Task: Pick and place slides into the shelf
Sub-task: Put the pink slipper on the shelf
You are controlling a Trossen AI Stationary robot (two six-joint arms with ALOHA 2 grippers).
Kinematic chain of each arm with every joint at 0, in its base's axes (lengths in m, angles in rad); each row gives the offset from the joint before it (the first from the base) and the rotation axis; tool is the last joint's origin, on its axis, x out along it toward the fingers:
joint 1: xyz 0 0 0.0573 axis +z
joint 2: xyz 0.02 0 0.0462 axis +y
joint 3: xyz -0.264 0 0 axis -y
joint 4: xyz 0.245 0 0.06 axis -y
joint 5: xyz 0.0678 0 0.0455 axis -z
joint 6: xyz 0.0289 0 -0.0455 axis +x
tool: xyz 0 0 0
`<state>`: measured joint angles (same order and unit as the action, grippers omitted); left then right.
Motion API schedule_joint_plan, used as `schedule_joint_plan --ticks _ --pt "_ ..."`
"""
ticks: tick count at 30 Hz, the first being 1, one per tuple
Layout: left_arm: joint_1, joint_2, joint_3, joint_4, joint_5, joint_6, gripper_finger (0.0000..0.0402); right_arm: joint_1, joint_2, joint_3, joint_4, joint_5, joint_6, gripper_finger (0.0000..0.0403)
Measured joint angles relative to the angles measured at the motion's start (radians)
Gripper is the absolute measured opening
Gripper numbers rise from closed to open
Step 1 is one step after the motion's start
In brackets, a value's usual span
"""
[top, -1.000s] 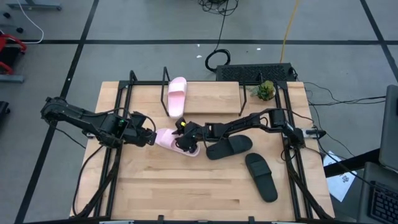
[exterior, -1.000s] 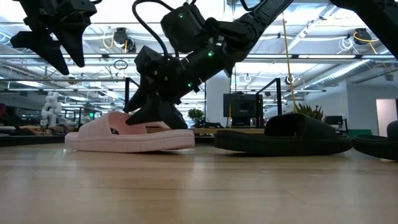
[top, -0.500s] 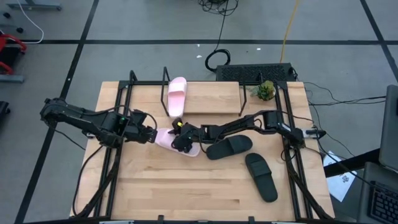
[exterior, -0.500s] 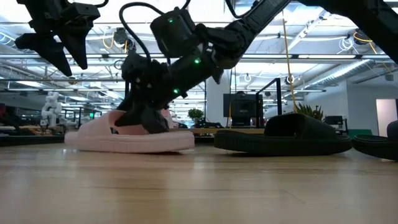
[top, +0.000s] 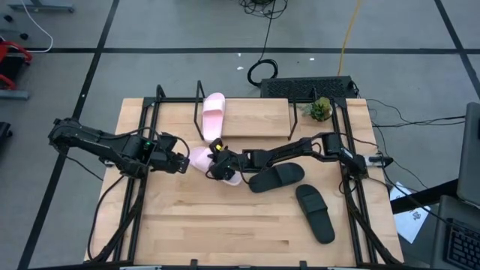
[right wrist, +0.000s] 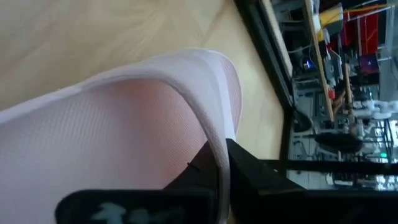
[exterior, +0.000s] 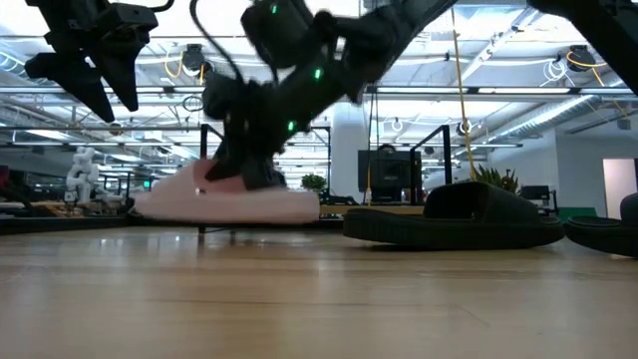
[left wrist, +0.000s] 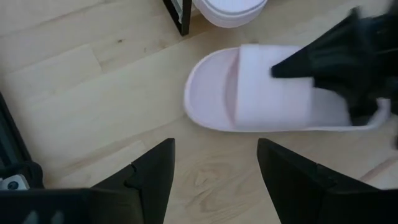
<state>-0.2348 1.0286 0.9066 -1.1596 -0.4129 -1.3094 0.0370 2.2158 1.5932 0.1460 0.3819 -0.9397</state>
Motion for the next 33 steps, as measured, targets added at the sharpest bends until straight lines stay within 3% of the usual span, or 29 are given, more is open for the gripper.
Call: schedule_joint_plan --ticks 10,13,19,25,33 --pt "0.000 0.000 0.000 -0.026 -0.007 0.001 0.0227 0.108 -0.257 0.001 -0.221 0.045 0.221 0.0002" --pt "0.000 0.000 0.000 -0.026 -0.007 0.000 0.0227 0.157 -0.334 0.001 -0.254 0.189 0.213 0.0002" --pt "0.000 0.000 0.000 -0.028 -0.008 -0.006 0.0227 0.180 -0.413 0.001 -0.205 0.635 0.070 0.0001" --pt "0.000 0.000 0.000 -0.027 -0.008 0.004 0.0227 0.108 -0.369 0.021 0.011 0.957 -0.266 0.0001" --pt "0.000 0.000 0.000 -0.028 -0.008 0.020 0.0227 0.012 -0.223 0.259 -0.013 0.974 -0.250 0.0001"
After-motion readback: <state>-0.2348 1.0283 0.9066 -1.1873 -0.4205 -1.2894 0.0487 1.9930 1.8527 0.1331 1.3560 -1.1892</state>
